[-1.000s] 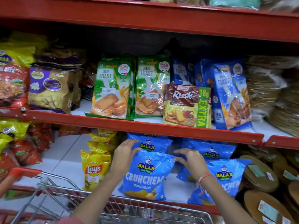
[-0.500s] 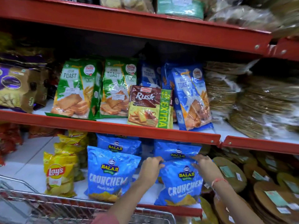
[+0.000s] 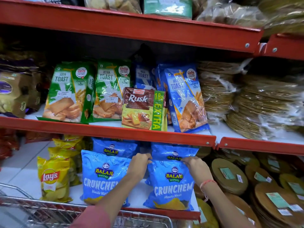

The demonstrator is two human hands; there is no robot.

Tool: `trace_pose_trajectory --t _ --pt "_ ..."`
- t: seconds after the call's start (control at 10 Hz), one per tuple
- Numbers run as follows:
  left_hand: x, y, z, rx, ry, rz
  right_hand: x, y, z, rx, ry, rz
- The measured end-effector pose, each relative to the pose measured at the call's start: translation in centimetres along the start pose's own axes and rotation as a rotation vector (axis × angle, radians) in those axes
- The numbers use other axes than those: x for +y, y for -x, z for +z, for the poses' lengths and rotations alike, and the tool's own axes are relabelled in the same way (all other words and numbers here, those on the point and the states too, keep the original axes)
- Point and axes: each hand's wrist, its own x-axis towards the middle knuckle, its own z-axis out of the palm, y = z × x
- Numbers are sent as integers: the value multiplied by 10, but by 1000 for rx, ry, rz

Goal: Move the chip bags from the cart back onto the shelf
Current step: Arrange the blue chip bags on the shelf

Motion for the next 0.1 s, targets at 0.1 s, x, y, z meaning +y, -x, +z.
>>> trace_pose_trajectory --t 0.1 --pt "5 5 -8 -3 -46 22 -2 3 -2 -18 5 13"
